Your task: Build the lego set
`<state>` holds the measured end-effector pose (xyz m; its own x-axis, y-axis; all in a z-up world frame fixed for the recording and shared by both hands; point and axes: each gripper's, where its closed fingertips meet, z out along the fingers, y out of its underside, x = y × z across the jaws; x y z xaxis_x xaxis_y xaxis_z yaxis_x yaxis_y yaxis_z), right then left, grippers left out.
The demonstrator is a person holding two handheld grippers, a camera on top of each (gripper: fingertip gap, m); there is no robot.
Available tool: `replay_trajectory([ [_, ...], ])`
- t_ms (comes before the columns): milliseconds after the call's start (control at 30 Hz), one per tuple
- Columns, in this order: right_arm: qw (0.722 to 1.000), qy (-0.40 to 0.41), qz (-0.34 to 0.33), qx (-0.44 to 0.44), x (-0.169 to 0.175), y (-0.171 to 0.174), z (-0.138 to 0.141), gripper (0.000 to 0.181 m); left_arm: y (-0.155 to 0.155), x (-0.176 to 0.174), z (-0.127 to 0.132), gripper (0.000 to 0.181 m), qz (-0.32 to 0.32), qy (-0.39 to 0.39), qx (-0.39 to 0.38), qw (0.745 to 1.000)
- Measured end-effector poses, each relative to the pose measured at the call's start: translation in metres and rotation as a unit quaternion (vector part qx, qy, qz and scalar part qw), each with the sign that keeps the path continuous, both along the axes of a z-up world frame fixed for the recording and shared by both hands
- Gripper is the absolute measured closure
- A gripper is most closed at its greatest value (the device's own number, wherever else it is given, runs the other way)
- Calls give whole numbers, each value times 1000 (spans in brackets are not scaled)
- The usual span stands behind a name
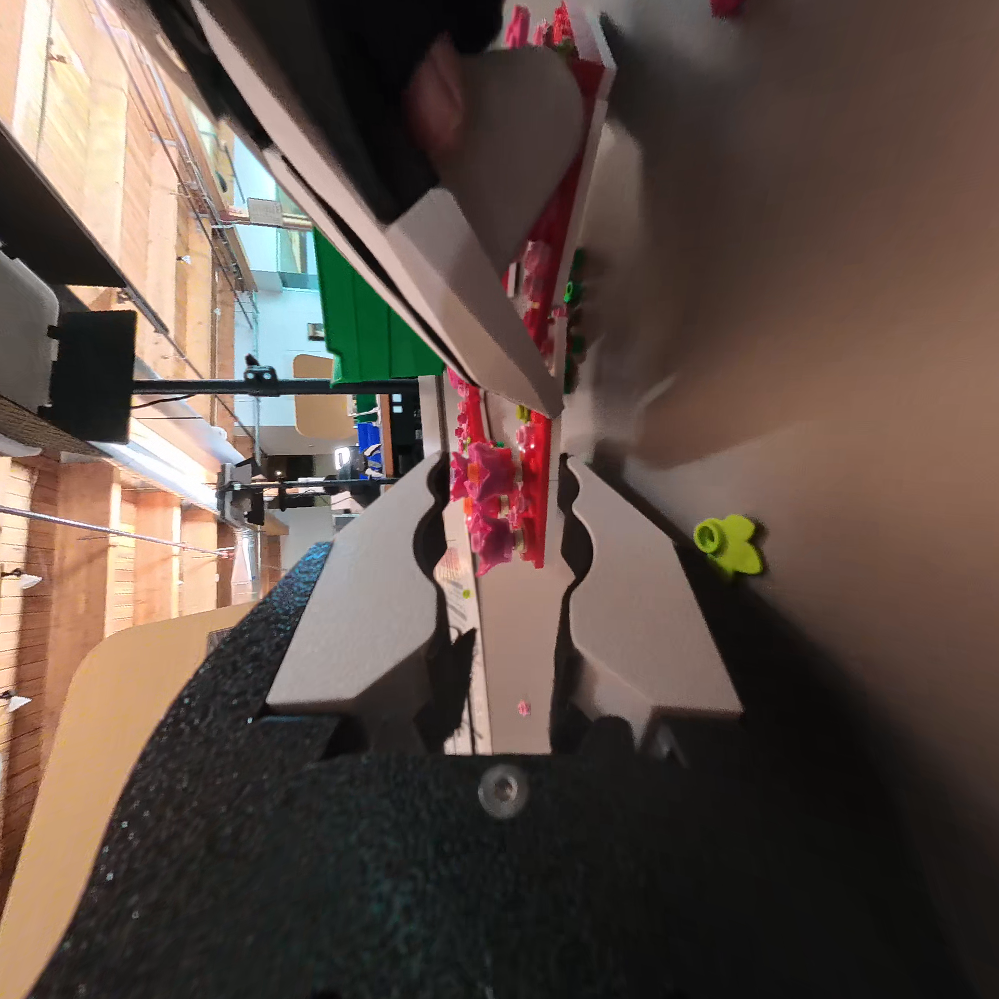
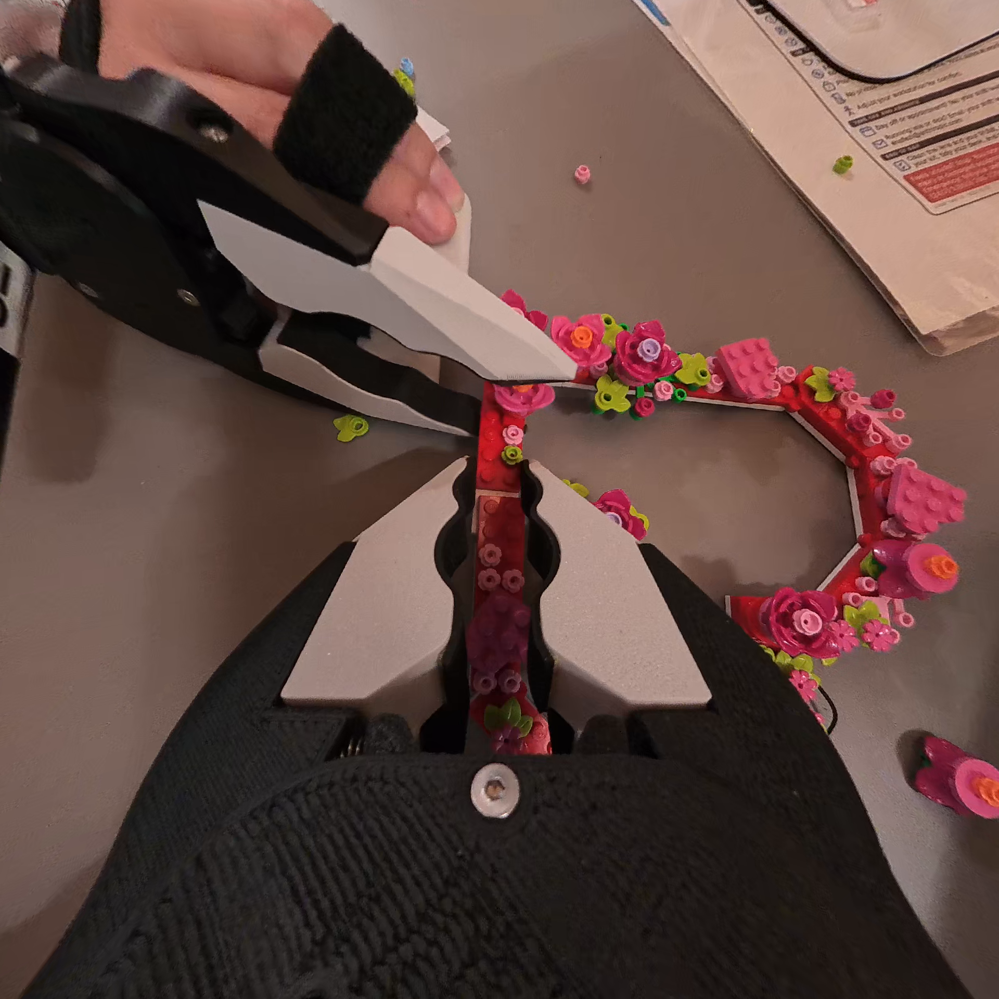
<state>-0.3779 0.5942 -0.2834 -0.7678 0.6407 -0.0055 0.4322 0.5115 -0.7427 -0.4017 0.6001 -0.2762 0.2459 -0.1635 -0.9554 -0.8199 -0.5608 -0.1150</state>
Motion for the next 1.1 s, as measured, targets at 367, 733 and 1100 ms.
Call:
replay_trajectory([
  [367,990,107,-23,91,15,17,13,154,-1,-8,-5,151,16,19,0,1000],
  [733,912,252,-14,323,18,24,-4,153,0,-7,-4,151,17,18,1,1000],
  [1100,885,253,-22,390,12,32,-8,161,3,-7,-4,151,28,29,-8,999],
])
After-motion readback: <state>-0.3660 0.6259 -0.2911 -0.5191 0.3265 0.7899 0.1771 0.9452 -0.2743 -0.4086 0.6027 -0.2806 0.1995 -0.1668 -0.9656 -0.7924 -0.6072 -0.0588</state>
